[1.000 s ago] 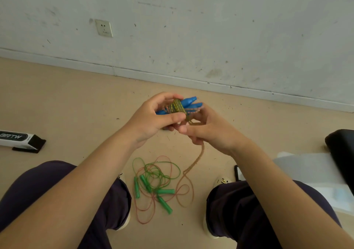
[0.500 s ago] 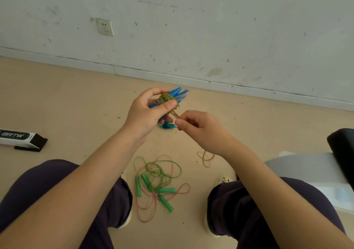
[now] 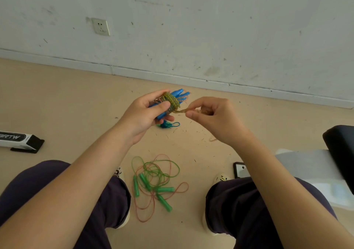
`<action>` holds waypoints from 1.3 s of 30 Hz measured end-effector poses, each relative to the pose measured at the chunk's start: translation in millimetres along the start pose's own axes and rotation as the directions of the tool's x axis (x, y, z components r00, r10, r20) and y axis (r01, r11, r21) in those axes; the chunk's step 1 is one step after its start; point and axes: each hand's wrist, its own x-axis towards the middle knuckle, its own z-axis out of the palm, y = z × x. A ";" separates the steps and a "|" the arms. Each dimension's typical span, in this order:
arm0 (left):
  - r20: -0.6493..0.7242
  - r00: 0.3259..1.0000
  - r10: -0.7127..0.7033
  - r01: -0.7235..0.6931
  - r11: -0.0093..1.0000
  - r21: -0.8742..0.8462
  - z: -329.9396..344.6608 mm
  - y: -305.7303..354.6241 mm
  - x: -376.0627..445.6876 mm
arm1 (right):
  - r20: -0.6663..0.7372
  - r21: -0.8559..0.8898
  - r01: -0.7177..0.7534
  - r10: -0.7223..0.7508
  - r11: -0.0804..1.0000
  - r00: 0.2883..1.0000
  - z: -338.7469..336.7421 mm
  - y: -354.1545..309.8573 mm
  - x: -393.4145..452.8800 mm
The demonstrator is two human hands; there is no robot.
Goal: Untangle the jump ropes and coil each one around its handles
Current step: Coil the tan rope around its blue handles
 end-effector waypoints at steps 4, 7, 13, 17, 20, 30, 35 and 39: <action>0.013 0.999 0.030 -0.032 0.986 0.166 2.1 -7.0 -2.0 | 0.101 -0.007 0.032 -0.031 0.999 0.994 8.5 0.7 -2.2; 0.097 0.995 -0.037 0.013 0.973 0.229 1.9 -6.5 -4.3 | 0.102 -0.042 0.050 -0.046 0.998 0.994 5.4 5.8 -0.1; 0.274 0.954 -0.124 0.026 0.942 0.334 -2.2 0.4 -5.7 | 0.097 -0.076 0.047 -0.040 0.996 0.995 7.1 10.1 0.4; 0.326 0.935 -0.137 0.051 0.965 0.259 -0.9 1.1 -6.8 | 0.046 -0.050 0.045 -0.042 0.998 0.998 8.7 7.6 -0.5; 0.321 0.941 -0.103 0.006 0.957 0.290 1.7 0.5 -9.0 | 0.068 -0.083 0.039 -0.034 0.996 0.997 10.3 6.3 0.0; 0.388 0.917 -0.088 -0.097 0.896 0.434 3.8 -1.6 -11.5 | 0.065 -0.087 -0.028 0.033 0.996 0.997 9.0 12.3 2.1; 0.380 0.924 -0.045 -0.118 0.911 0.395 2.1 0.7 -13.4 | 0.128 -0.002 0.007 -0.006 1.000 0.992 9.5 11.2 0.9; 0.378 0.924 0.053 -0.184 0.929 0.320 2.4 1.0 -14.2 | 0.155 0.125 -0.036 0.016 0.992 0.988 10.0 9.8 1.9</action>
